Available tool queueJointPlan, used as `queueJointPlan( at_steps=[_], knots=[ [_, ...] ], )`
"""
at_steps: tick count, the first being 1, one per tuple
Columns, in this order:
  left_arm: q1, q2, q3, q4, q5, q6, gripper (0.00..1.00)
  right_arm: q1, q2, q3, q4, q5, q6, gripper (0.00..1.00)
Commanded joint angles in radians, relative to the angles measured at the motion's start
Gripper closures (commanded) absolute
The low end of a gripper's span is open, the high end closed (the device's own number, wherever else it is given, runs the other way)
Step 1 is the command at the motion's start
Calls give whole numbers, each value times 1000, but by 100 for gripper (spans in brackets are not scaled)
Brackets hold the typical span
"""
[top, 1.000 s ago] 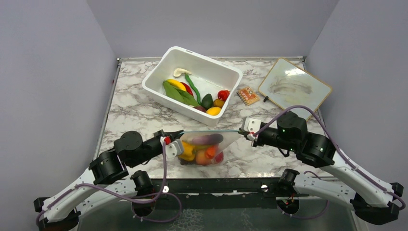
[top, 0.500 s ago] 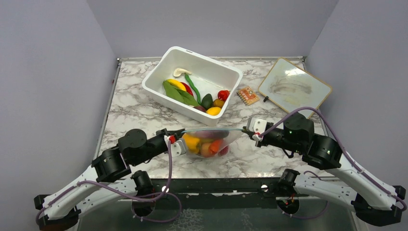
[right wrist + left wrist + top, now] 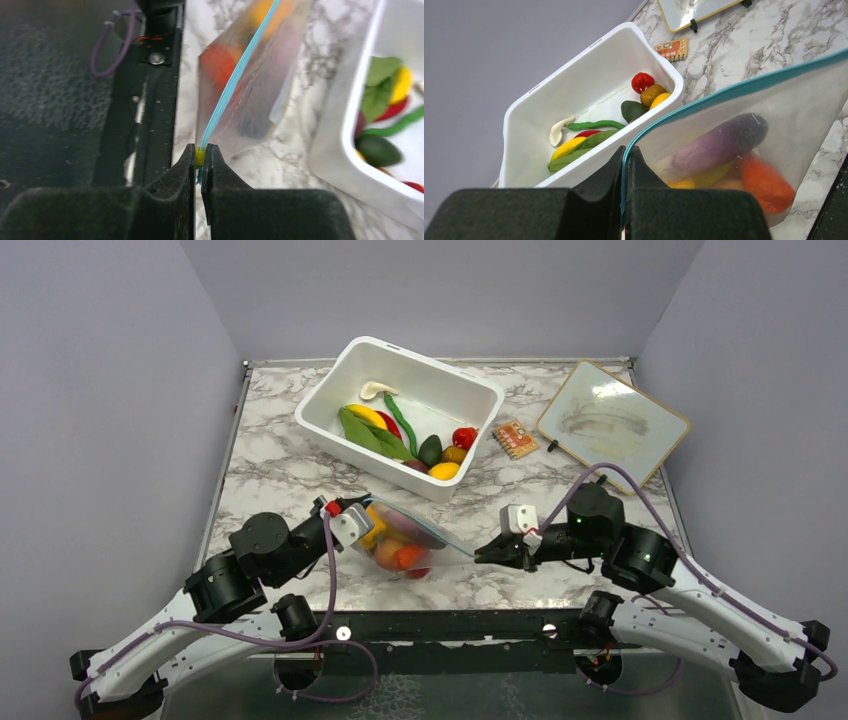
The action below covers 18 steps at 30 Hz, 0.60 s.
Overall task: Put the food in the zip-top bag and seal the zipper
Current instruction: Zip the zipper food storage bag at the center of the board, then place the zipper food storage bag at the center of the board.
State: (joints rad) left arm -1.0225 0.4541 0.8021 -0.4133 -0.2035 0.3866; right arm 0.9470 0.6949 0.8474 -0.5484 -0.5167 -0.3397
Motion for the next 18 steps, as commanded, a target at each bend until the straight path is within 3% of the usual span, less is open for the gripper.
queueJointPlan(
  at_steps=[1, 8, 14, 18],
  knots=[
    [9, -38, 30, 25, -62, 62, 100, -5, 16, -107, 170, -268, 190, 99],
    [8, -53, 52, -42, 11, 136, 100, -5, 2, -181, 277, -276, 275, 99],
    [8, 2, -6, -56, 13, 108, 100, -6, 10, -236, 300, -234, 290, 99],
    [10, 63, -44, -7, 1, 63, 87, -6, 5, -255, 321, -119, 332, 99]
  ],
)
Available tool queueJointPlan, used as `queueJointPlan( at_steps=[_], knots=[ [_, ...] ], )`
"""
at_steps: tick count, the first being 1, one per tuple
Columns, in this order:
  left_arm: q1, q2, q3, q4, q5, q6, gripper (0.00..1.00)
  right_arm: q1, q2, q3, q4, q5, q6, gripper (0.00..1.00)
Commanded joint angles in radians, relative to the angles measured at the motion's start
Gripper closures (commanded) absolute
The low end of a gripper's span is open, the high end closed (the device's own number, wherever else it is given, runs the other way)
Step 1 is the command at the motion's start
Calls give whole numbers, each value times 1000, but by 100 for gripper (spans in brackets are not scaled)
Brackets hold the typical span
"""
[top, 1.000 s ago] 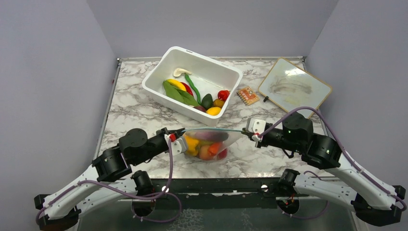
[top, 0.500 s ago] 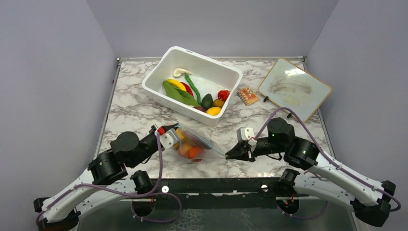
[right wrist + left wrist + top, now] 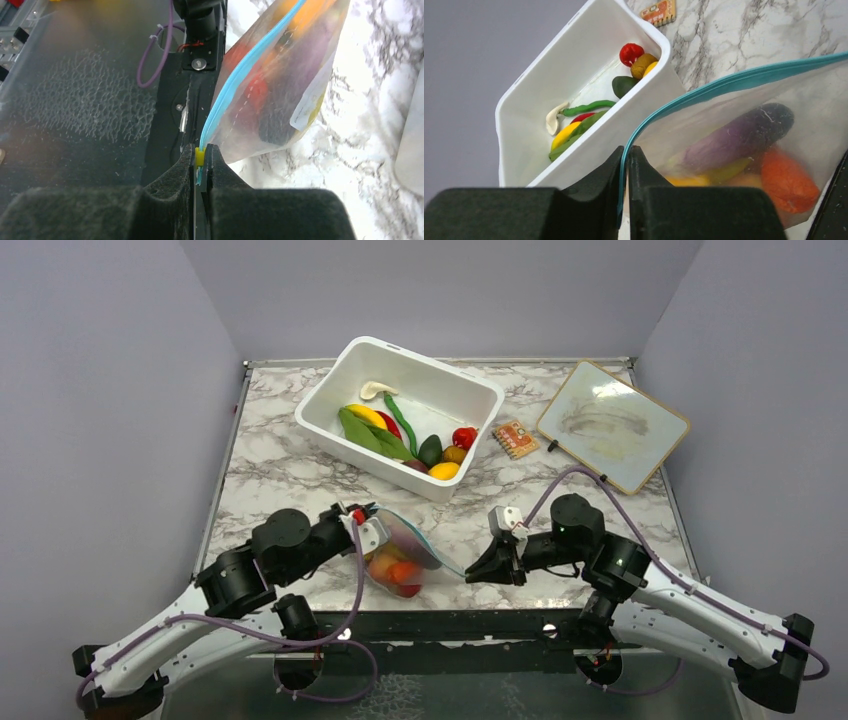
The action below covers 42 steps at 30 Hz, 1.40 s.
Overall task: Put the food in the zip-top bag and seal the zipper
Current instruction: Place the zipper food storage bag at the center of the board.
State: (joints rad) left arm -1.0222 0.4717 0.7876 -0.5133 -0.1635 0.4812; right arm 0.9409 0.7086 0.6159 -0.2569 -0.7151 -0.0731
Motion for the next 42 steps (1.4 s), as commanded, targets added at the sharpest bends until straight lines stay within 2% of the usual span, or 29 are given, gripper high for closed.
queueJointPlan(
  at_steps=[1, 3, 7, 8, 11, 14, 18, 22, 30, 37, 42],
  knots=[
    [9, 62, -35, 112, -40, -47, 81, 0, -9, -26, 34, 130, 87, 99],
    [10, 97, -37, 157, -50, -85, 70, 1, -3, -27, 32, 197, 129, 99],
    [9, 170, -25, 261, -102, -155, 54, 0, -2, -23, 30, 238, 239, 99],
    [10, 194, -11, 283, -122, -172, 48, 1, -4, -26, 30, 248, 270, 99],
    [10, 265, 62, 299, -173, -231, 30, 0, 6, -24, 32, 261, 316, 99],
    [10, 342, 131, 284, -240, -315, 21, 1, 18, -1, -8, 331, 424, 99],
    [10, 431, 181, 230, -222, -344, 20, 1, 8, 10, -4, 353, 565, 99],
    [11, 496, 224, 193, -229, -401, 20, 0, -45, 22, -51, 452, 711, 99],
    [18, 520, 233, 208, -202, -501, 20, 1, -290, -71, -207, 712, 965, 99],
    [19, 509, 215, 183, -212, -561, 20, 0, -551, -126, -347, 912, 1095, 99],
    [19, 478, 191, 183, -230, -557, 20, 1, -576, -106, -451, 1011, 1135, 89]
  ],
)
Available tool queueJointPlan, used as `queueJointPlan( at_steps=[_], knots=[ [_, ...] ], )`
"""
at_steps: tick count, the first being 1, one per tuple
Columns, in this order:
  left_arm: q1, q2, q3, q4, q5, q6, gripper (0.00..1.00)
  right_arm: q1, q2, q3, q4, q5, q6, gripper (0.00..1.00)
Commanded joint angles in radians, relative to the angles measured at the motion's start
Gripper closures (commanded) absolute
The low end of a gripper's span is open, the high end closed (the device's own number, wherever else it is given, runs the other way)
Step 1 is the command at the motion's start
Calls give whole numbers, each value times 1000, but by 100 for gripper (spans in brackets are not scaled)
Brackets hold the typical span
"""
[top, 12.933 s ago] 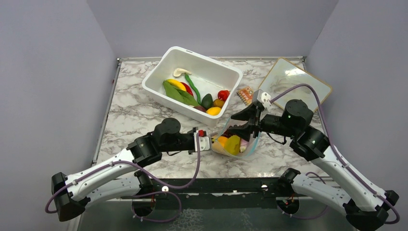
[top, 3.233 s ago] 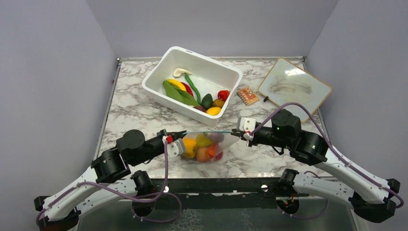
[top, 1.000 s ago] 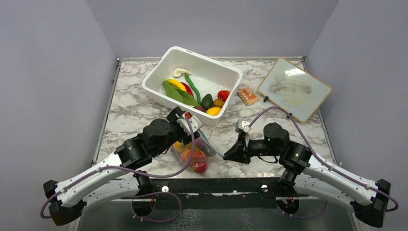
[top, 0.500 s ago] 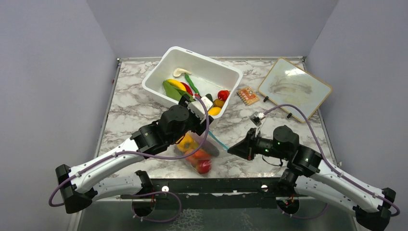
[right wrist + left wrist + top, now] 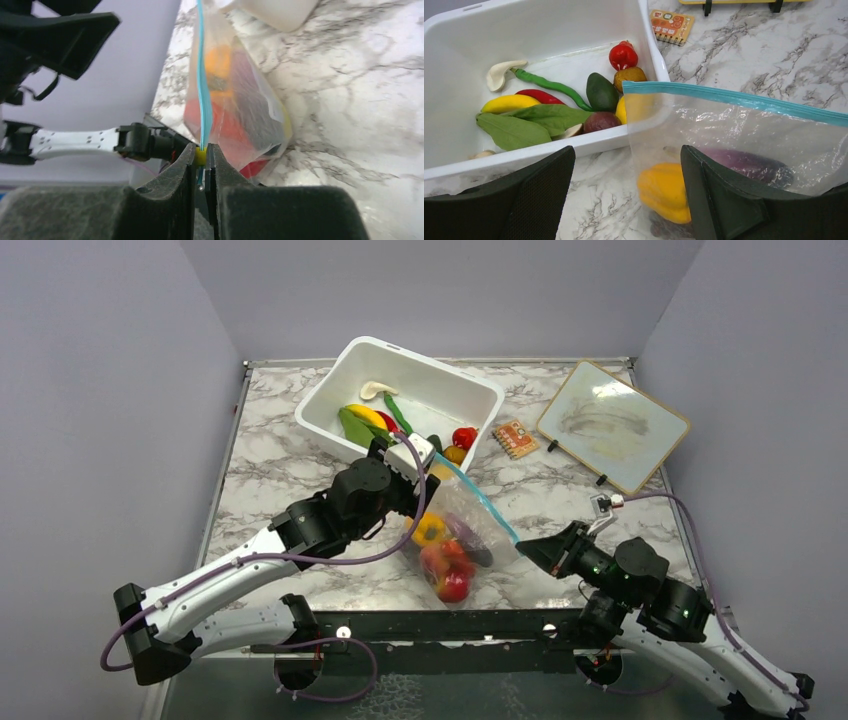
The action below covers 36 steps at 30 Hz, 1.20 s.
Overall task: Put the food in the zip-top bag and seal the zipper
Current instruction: Place the zipper food storage bag at the center of the board, then reset both arms
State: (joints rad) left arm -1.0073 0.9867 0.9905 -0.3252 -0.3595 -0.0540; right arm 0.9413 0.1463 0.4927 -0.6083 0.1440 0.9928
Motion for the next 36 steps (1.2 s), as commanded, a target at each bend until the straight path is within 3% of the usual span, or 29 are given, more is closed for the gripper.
queueJointPlan(
  at_steps=[1, 5, 11, 19, 22, 25, 32, 36],
  knots=[
    [4, -42, -19, -6, -39, -20, 20, 0, -10, 19, -102, 170, 64, 84],
    [4, -51, -24, -21, -59, -25, 19, 1, 37, 66, -97, 226, 21, 44],
    [4, -83, -39, -22, -71, -54, 9, 0, 169, 222, -148, 380, -95, 21],
    [4, -133, -76, -9, -78, -74, 0, 0, 289, 296, 17, 235, -398, 19],
    [4, -158, -68, -2, -45, -91, 0, 1, 362, 362, 12, 191, -492, 10],
    [4, -193, -65, 20, -17, -119, 0, 0, 437, 419, 1, 109, -596, 7],
    [4, -210, -128, 30, -42, -131, 0, 0, 576, 352, 121, -174, -635, 15],
    [4, -209, -161, 40, -17, -161, 0, 1, 670, 326, 158, -189, -613, 18]
  ],
)
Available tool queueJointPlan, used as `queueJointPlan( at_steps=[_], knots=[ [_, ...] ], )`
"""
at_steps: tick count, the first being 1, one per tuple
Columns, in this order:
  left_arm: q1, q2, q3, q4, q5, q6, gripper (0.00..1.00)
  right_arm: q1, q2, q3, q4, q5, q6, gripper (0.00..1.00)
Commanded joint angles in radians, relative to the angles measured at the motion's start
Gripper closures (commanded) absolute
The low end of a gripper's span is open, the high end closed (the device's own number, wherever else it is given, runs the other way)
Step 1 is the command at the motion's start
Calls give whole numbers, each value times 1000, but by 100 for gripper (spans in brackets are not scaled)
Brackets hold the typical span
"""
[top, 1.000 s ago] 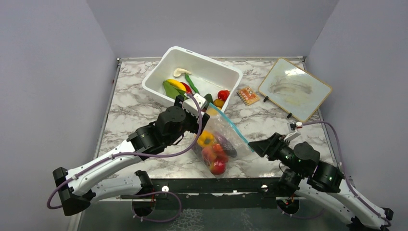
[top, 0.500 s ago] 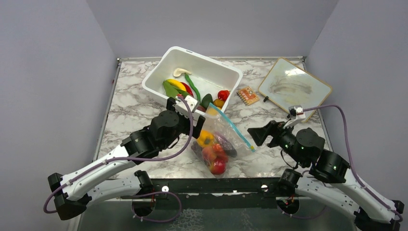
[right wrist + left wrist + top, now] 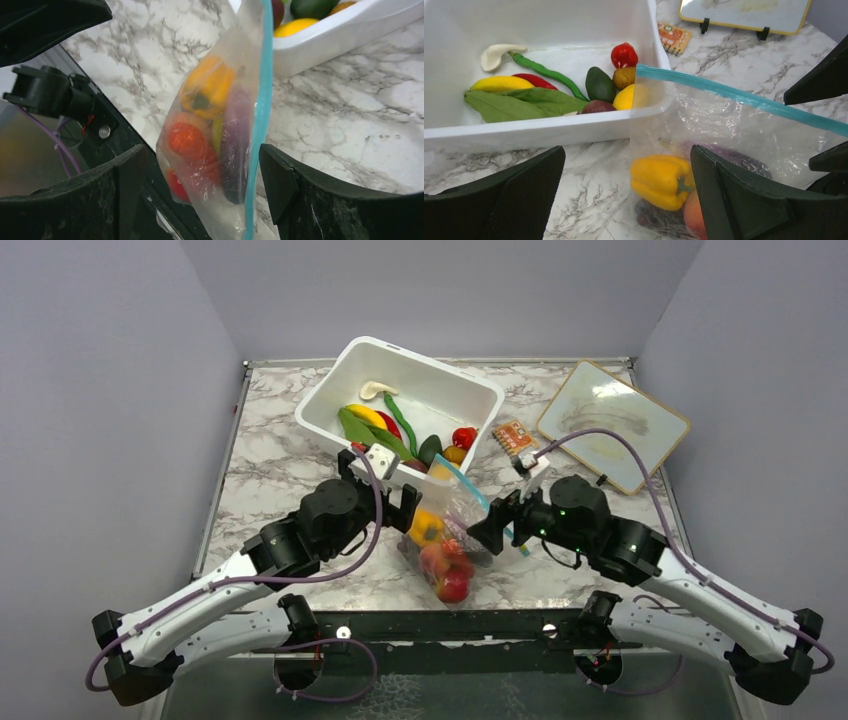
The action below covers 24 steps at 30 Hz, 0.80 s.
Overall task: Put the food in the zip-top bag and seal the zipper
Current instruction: Reset both arms
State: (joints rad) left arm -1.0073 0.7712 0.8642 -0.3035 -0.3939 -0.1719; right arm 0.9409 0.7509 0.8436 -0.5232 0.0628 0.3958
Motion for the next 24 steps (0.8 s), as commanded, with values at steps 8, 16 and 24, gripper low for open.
queueJointPlan(
  at_steps=[8, 16, 24],
  knots=[
    [4, -16, -68, 71, -75, -179, 0, 1, 82, 27, 36, 32, -57, 9],
    [4, -124, -100, 103, -46, -104, 0, 1, -13, 162, -52, 279, -56, 5],
    [4, -213, -72, 104, -51, -51, 0, 1, -112, 179, -38, 391, -3, 0]
  ],
)
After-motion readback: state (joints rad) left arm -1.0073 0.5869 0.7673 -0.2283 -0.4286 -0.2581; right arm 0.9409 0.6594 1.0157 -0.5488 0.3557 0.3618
